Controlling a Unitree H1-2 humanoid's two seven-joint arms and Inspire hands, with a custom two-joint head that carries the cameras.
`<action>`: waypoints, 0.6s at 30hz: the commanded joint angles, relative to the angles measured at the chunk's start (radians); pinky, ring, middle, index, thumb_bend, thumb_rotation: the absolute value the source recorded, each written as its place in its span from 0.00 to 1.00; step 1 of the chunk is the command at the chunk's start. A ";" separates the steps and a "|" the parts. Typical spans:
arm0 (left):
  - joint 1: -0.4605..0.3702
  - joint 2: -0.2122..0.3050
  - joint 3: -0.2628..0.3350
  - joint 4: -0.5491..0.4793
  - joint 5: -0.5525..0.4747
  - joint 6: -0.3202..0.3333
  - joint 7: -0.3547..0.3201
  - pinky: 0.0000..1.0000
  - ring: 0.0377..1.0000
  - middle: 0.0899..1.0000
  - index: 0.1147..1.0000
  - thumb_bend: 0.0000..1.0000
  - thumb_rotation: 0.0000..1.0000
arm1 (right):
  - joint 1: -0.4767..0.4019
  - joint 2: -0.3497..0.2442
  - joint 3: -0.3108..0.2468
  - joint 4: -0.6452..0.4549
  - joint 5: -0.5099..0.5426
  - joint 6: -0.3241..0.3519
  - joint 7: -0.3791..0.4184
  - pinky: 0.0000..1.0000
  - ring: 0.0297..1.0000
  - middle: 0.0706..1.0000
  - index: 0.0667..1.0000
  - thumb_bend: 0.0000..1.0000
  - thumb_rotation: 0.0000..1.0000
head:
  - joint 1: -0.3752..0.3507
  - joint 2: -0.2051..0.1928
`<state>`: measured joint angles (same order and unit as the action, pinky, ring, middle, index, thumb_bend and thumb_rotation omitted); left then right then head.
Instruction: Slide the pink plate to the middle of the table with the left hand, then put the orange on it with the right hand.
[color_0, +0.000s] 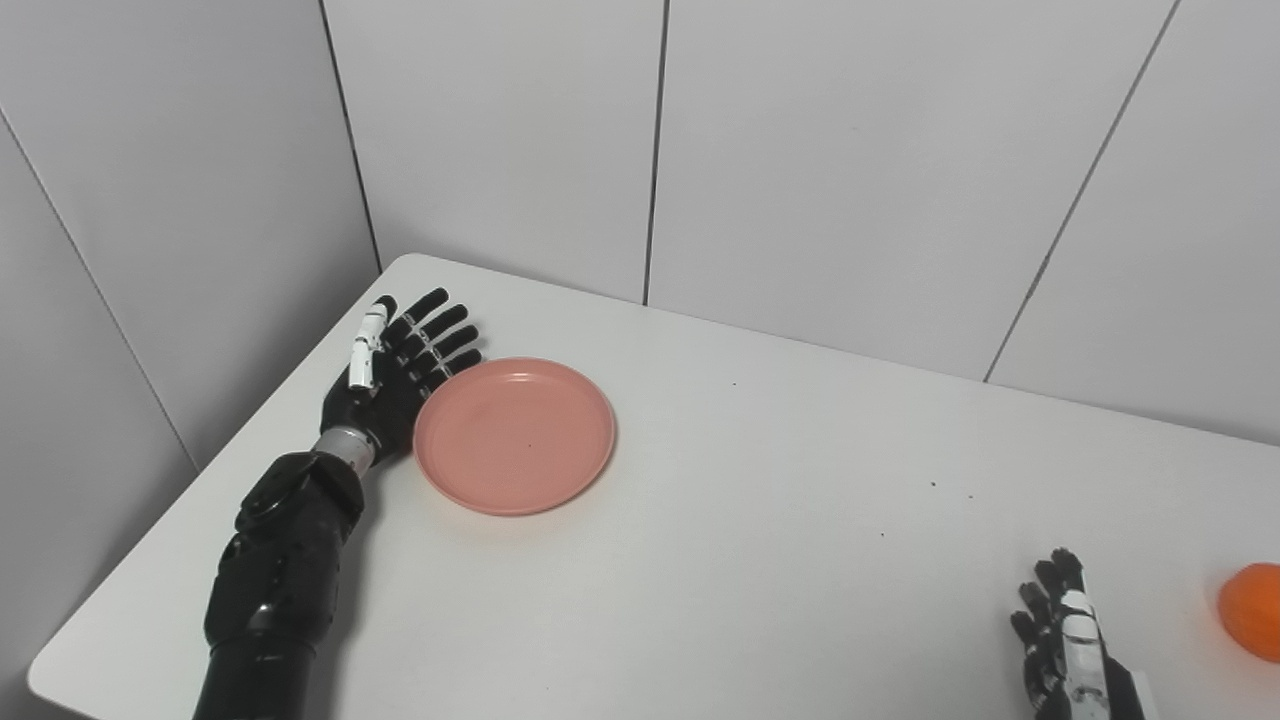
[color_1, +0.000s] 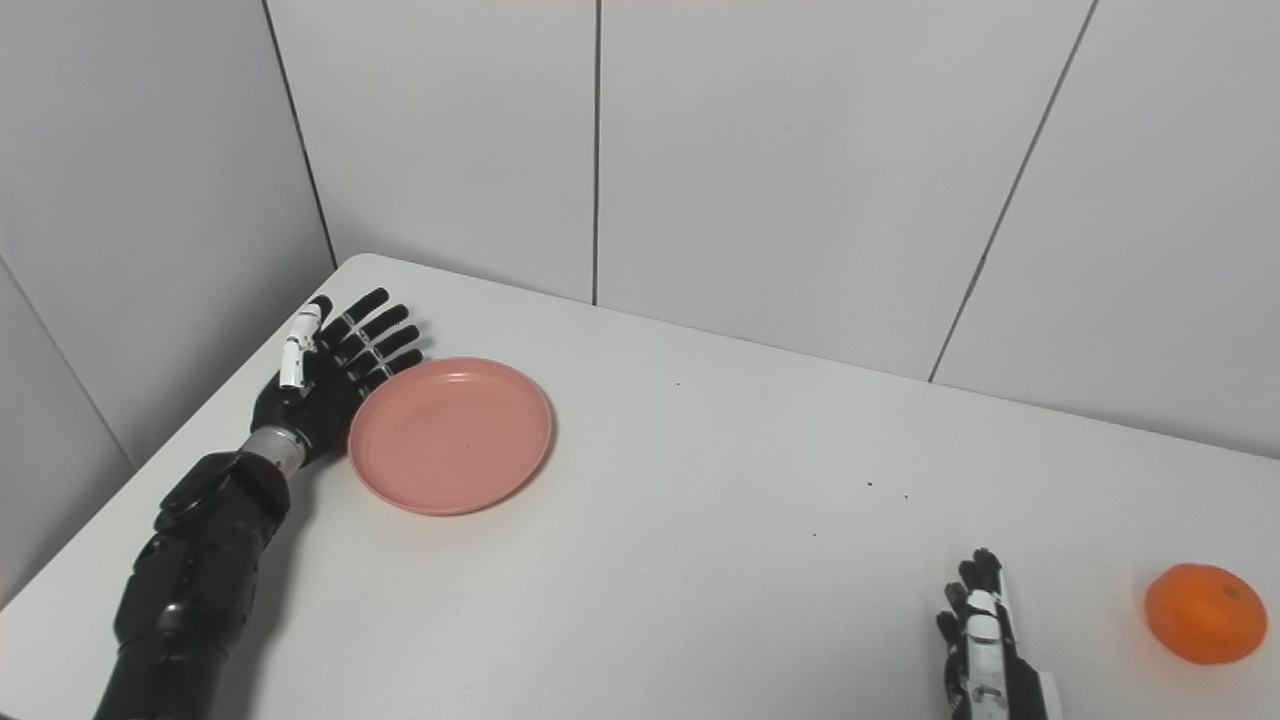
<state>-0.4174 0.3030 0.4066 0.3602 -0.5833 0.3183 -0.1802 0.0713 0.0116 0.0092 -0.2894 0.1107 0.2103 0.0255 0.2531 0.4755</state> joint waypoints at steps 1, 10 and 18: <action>-0.009 -0.007 -0.011 -0.022 0.001 0.040 0.013 0.73 0.76 0.77 0.76 0.32 1.00 | -0.013 0.004 0.003 -0.023 0.000 -0.028 0.005 1.00 1.00 1.00 1.00 0.15 1.00 | -0.001 0.001; -0.003 -0.048 -0.046 -0.086 0.006 0.082 0.042 0.73 0.76 0.76 0.74 0.31 1.00 | -0.011 0.012 0.003 -0.026 -0.005 -0.028 0.000 1.00 0.99 1.00 1.00 0.16 1.00 | -0.007 0.008; 0.005 -0.064 -0.073 -0.116 0.003 0.104 0.033 0.73 0.77 0.78 0.76 0.31 1.00 | -0.011 0.016 0.006 -0.024 -0.011 -0.034 0.000 1.00 0.99 1.00 1.00 0.17 1.00 | -0.023 0.014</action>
<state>-0.4039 0.2386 0.3422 0.2600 -0.5817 0.3949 -0.1447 0.0718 0.0256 0.0108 -0.2899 0.1009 0.2099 0.0224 0.2347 0.4878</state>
